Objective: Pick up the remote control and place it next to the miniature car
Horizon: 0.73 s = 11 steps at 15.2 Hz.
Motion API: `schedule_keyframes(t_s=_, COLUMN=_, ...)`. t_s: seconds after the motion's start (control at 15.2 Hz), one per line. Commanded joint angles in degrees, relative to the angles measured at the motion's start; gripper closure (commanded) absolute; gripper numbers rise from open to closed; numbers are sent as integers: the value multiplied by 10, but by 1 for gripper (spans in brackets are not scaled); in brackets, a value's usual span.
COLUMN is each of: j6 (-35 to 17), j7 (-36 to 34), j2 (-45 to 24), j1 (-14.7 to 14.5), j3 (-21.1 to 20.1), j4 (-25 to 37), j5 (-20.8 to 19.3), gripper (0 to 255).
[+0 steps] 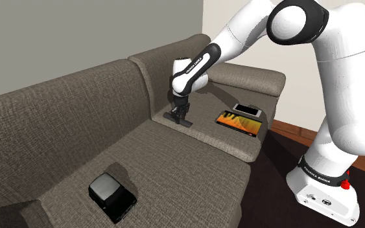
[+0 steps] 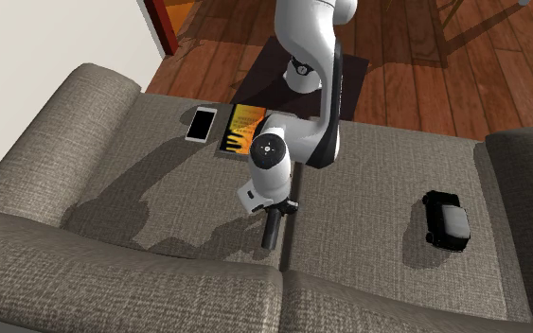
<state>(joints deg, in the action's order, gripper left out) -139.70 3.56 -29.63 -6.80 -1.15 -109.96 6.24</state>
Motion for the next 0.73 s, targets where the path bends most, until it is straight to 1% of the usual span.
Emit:
schedule_keyframes(t_s=0.0, j6=6, j7=0, j2=4, j1=-1, j3=-1, j4=-1, j5=0, gripper=255)
schedule_keyframes(t_s=0.66, j6=64, j7=-6, j2=57, j1=-1, j3=1, j4=5, j5=-4, gripper=255)
